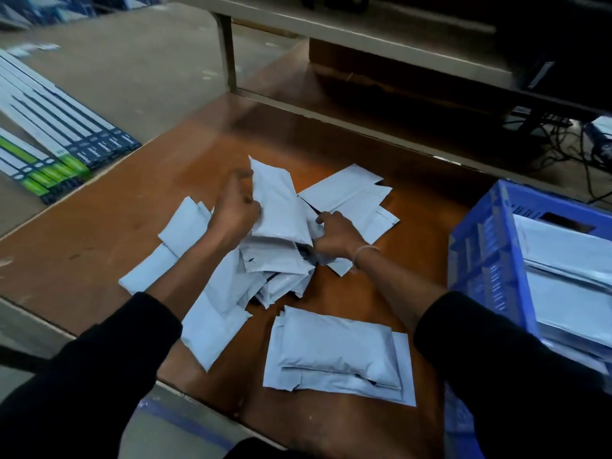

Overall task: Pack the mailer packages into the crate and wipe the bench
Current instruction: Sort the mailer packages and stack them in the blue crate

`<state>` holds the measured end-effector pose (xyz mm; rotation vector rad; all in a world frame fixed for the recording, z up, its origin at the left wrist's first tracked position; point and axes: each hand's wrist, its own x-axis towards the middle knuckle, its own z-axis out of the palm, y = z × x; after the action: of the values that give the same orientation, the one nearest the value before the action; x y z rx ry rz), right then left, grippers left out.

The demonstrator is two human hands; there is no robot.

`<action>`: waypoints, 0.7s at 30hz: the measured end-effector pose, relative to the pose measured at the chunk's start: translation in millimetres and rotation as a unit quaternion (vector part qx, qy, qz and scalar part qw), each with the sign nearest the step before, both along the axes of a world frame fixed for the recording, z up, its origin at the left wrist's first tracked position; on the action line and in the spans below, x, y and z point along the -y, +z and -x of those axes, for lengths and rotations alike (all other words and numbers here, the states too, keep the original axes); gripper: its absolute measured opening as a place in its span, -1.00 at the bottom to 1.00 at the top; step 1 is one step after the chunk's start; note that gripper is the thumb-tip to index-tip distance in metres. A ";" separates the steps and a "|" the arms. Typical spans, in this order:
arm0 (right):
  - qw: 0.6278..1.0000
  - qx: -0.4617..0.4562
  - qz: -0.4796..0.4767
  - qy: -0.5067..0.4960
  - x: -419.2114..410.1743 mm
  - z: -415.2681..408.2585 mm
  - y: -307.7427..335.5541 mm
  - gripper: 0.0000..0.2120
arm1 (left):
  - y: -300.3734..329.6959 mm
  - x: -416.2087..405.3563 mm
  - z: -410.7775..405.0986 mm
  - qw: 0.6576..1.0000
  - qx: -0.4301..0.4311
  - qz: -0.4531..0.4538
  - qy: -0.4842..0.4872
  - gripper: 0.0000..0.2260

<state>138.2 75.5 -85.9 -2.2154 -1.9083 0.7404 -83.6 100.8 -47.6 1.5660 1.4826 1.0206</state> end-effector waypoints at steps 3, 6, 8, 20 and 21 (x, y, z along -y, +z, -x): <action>0.997 0.067 -0.032 0.011 2.9 12.0 -11.1 -0.30 | -1.5 1.9 6.1 0.999 -0.046 -0.014 -0.026 -0.48; 0.996 0.052 -0.070 0.021 4.6 11.6 -2.7 -0.46 | -1.5 3.1 7.8 0.997 -0.062 -0.018 -0.044 -0.53; 0.997 0.032 -0.071 0.008 4.1 3.8 10.6 -0.52 | 2.3 5.9 7.1 0.997 -0.055 -0.010 -0.044 -0.55; 0.992 -0.032 -0.071 0.103 42.2 -105.5 110.8 -0.67 | 34.5 7.3 -14.5 0.994 -0.063 -0.088 -0.032 -0.62; 0.988 -0.042 -0.063 0.132 50.0 -113.0 120.8 -0.69 | 38.1 7.3 -16.9 0.990 -0.073 -0.107 -0.050 -0.60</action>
<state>251.2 25.5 34.9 -1.8505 -2.1661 0.7123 -66.7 93.5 -9.5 1.8829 1.4116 1.0541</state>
